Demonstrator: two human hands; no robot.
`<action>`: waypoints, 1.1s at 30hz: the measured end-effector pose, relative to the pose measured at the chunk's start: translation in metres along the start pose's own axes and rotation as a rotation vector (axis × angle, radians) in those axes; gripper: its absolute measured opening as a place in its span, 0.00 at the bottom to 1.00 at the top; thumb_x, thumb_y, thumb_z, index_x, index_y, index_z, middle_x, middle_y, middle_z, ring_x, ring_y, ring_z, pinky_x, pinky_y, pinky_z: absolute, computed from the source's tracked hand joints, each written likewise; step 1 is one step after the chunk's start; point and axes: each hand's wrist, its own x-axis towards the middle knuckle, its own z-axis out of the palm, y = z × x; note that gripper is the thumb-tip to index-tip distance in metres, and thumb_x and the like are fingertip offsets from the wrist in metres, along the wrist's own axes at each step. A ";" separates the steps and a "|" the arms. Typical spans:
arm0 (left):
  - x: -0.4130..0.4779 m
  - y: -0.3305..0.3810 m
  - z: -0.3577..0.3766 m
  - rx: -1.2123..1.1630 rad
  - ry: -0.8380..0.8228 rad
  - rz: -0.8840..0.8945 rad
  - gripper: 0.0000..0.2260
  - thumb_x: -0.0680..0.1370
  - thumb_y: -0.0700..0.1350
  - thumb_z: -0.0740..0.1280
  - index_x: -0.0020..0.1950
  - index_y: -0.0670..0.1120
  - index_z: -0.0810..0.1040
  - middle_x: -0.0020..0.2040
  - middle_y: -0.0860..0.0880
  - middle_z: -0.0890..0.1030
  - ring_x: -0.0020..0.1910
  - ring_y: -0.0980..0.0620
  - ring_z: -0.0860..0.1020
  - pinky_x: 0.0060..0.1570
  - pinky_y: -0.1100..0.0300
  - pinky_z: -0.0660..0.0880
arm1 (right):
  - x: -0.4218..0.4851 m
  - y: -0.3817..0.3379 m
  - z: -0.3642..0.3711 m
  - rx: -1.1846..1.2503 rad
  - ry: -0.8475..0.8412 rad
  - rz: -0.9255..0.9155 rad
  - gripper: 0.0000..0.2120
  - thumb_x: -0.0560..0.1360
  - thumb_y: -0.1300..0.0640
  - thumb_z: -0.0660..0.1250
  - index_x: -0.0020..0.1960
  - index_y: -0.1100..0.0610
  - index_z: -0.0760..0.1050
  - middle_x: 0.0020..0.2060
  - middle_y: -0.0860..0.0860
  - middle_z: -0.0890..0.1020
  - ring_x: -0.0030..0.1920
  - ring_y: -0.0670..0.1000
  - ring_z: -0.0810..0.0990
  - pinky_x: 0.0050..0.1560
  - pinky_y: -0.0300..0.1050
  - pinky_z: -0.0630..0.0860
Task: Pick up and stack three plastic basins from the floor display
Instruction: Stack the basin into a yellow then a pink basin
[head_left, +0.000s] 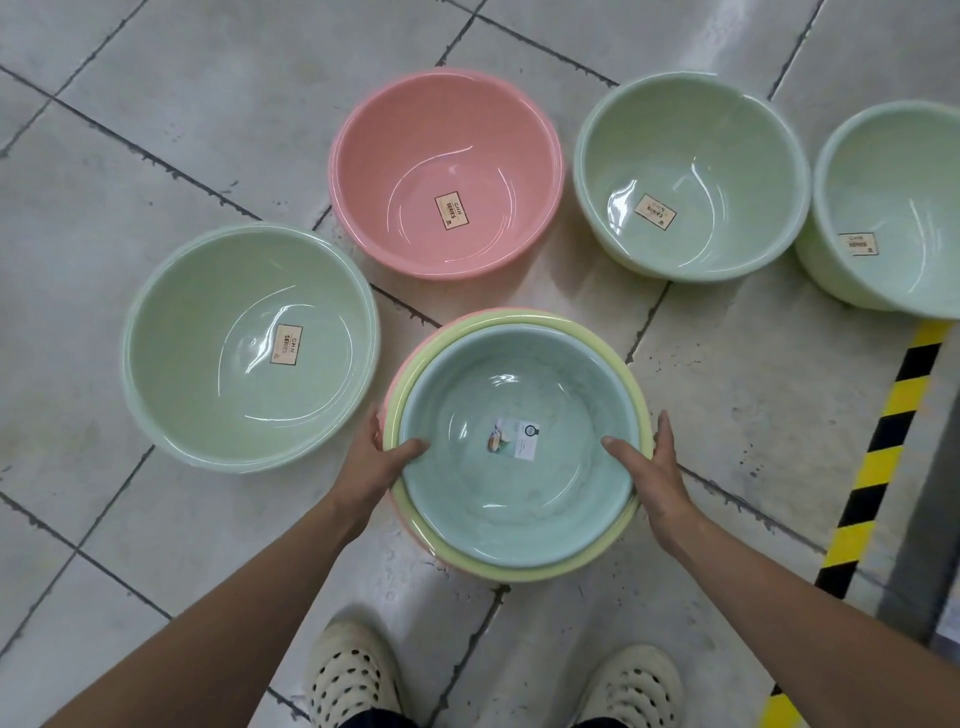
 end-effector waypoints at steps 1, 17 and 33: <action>0.004 0.001 -0.001 -0.012 -0.011 -0.029 0.28 0.71 0.42 0.78 0.68 0.50 0.72 0.58 0.48 0.85 0.52 0.48 0.85 0.42 0.58 0.82 | 0.001 -0.001 -0.001 0.018 -0.014 0.027 0.57 0.63 0.42 0.77 0.81 0.39 0.46 0.79 0.47 0.62 0.72 0.54 0.72 0.70 0.60 0.71; -0.049 0.043 -0.028 0.004 0.080 -0.022 0.24 0.75 0.41 0.74 0.70 0.51 0.74 0.57 0.48 0.83 0.50 0.50 0.84 0.37 0.65 0.79 | -0.062 -0.070 0.006 -0.058 -0.039 -0.141 0.20 0.75 0.64 0.71 0.58 0.42 0.76 0.49 0.45 0.83 0.48 0.47 0.84 0.46 0.44 0.80; -0.171 0.188 -0.168 -0.048 0.274 0.131 0.23 0.79 0.43 0.68 0.72 0.60 0.71 0.55 0.56 0.83 0.48 0.57 0.83 0.38 0.62 0.79 | -0.182 -0.275 0.120 -0.283 -0.226 -0.377 0.27 0.72 0.59 0.72 0.69 0.43 0.76 0.48 0.43 0.86 0.48 0.46 0.85 0.47 0.45 0.81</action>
